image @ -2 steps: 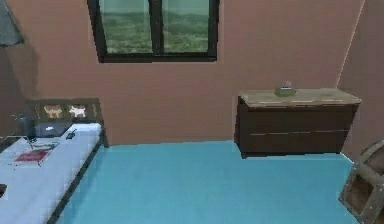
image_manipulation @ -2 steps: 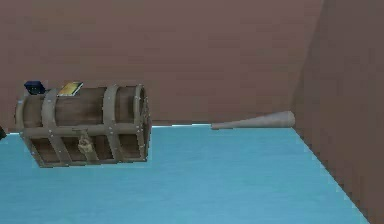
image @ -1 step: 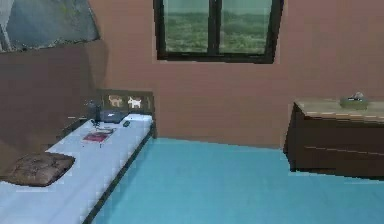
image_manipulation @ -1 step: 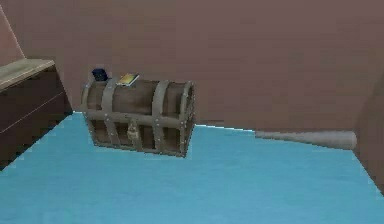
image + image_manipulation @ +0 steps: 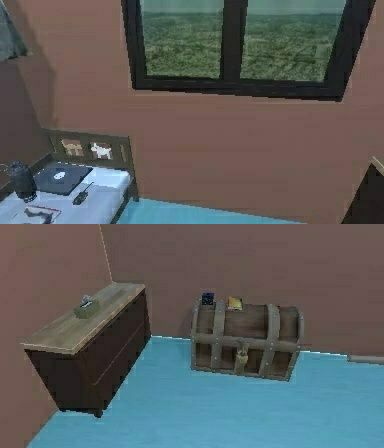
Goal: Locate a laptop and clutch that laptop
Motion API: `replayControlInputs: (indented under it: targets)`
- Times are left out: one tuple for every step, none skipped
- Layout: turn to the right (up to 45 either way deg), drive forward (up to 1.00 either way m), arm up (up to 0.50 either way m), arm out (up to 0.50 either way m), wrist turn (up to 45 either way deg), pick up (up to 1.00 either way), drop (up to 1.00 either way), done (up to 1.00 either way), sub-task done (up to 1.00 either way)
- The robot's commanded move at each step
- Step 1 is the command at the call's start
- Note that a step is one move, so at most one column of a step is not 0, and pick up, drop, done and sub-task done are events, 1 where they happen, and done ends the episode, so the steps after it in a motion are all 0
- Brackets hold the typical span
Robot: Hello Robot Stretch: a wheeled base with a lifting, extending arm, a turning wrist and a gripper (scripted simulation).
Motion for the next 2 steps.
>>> replayControlInputs:
  targets:
    - [-3.0,0.00,0.00,0.00,0.0,0.00,0.00,0.00,0.00]
    - [0.0,0.25,0.00,0.00,0.0,0.00,0.00,0.00,0.00]
